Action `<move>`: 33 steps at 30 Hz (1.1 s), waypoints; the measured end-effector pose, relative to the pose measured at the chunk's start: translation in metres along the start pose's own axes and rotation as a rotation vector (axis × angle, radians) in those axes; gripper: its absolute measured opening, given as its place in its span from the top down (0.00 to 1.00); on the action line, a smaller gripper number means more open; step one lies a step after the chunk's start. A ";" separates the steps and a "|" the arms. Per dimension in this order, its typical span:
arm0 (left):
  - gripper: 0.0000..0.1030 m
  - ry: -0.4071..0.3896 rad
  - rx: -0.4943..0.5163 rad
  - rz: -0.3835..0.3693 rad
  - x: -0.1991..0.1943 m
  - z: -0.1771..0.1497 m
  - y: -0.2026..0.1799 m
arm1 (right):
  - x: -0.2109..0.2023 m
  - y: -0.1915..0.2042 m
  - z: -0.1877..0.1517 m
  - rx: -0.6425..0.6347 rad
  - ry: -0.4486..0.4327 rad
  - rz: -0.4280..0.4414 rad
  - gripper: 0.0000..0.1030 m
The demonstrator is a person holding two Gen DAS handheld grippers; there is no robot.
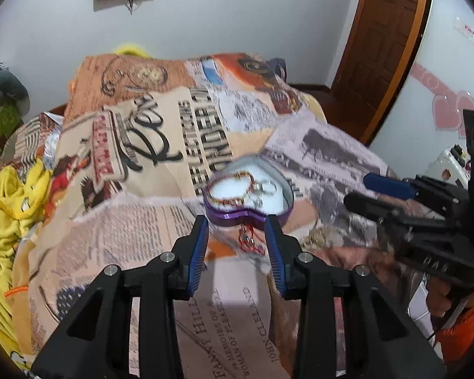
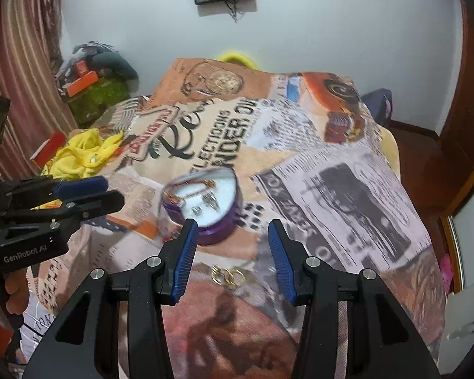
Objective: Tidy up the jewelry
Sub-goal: 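Grasp the red beaded bracelet with the left tool while the right tool grasps a gold hoop earring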
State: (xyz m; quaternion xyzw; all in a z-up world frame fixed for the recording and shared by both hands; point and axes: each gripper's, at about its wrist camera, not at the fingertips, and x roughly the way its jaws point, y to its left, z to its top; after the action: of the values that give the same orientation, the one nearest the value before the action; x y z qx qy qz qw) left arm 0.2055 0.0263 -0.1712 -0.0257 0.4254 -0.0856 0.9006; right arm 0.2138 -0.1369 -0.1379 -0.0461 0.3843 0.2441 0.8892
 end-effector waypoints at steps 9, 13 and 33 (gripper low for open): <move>0.65 0.113 0.023 -0.035 0.037 -0.020 -0.013 | 0.016 -0.019 -0.027 0.039 0.095 -0.005 0.59; 0.65 0.139 0.034 -0.043 0.049 -0.022 -0.018 | 0.020 -0.012 -0.036 0.021 0.126 0.017 0.59; 0.66 0.162 0.024 -0.086 0.082 -0.017 -0.015 | 0.044 -0.009 -0.049 -0.024 0.162 0.007 0.80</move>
State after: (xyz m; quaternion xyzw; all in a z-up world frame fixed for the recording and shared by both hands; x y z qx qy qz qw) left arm 0.2420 -0.0030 -0.2425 -0.0262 0.4942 -0.1311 0.8590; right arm 0.2115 -0.1403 -0.2046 -0.0752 0.4522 0.2476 0.8536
